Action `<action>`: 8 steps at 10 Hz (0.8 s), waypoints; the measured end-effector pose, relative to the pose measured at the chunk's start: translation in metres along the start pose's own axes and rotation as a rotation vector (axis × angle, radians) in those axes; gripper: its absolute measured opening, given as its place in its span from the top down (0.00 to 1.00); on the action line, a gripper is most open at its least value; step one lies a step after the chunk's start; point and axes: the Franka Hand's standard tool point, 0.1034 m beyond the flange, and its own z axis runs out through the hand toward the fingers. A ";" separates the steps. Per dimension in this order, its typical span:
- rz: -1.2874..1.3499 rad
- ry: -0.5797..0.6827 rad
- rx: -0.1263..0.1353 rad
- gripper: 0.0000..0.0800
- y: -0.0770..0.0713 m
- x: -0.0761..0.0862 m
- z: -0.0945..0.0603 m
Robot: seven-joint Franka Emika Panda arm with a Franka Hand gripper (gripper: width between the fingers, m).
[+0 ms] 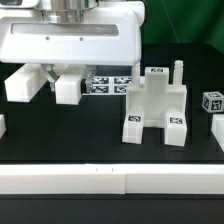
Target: Assemble chair
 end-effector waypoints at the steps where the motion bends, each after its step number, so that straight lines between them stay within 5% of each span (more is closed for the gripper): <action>1: 0.004 0.011 0.008 0.64 -0.010 -0.001 -0.012; 4: 0.065 0.016 0.027 0.64 -0.049 -0.005 -0.037; 6: 0.164 0.023 0.032 0.64 -0.093 -0.007 -0.043; 8: 0.147 0.021 0.033 0.64 -0.092 -0.007 -0.041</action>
Offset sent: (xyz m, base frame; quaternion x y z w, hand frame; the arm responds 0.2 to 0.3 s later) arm -0.0088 0.0564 0.0398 0.0238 -0.0279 0.0868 0.9956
